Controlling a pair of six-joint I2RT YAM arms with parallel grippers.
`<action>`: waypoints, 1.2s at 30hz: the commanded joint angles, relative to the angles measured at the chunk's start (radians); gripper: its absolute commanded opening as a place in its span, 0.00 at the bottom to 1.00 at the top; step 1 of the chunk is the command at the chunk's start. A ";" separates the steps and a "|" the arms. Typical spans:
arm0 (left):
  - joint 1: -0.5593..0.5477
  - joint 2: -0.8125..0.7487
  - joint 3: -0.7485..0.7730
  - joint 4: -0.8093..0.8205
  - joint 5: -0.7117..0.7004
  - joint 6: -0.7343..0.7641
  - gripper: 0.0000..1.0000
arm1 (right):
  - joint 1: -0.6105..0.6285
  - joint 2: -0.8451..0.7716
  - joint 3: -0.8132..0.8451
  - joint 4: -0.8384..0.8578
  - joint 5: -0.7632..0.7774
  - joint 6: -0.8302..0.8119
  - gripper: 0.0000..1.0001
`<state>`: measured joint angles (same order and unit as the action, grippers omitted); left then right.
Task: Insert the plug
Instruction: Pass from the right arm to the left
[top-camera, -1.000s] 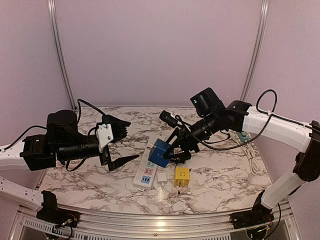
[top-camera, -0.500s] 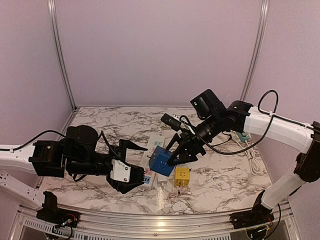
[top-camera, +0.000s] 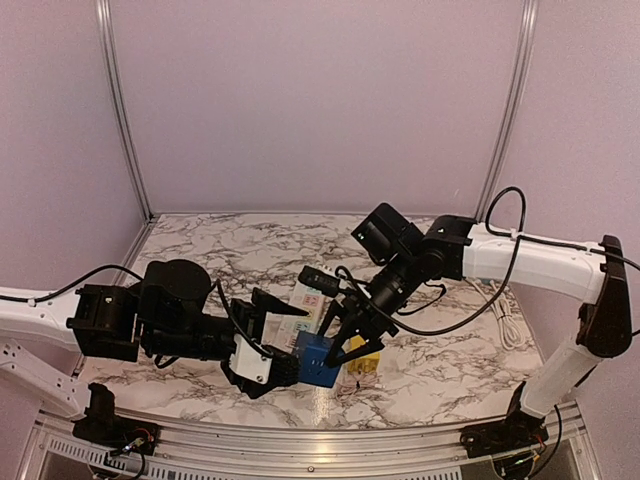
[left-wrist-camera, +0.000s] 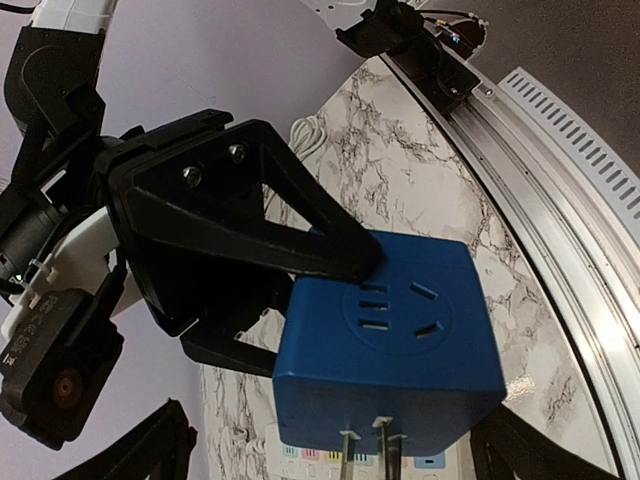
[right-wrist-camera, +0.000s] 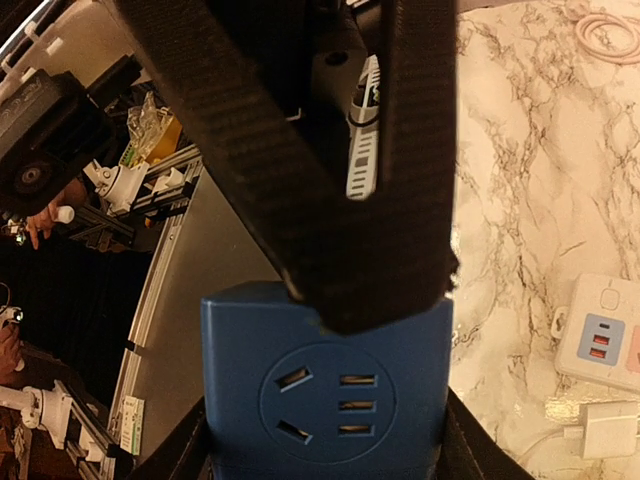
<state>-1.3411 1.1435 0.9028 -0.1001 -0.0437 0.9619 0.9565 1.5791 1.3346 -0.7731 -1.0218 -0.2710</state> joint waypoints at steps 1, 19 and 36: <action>-0.004 0.025 0.042 0.020 0.023 0.000 0.98 | 0.014 0.007 0.059 0.015 -0.049 -0.014 0.37; -0.023 0.067 0.035 0.022 0.076 -0.030 0.50 | 0.016 0.028 0.050 0.031 -0.098 -0.016 0.39; -0.005 -0.034 -0.162 0.483 0.057 -0.481 0.29 | -0.012 -0.162 -0.017 0.268 0.165 0.083 0.98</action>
<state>-1.3594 1.1599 0.7879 0.1326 0.0273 0.7029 0.9562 1.5326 1.3323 -0.6815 -1.0107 -0.2081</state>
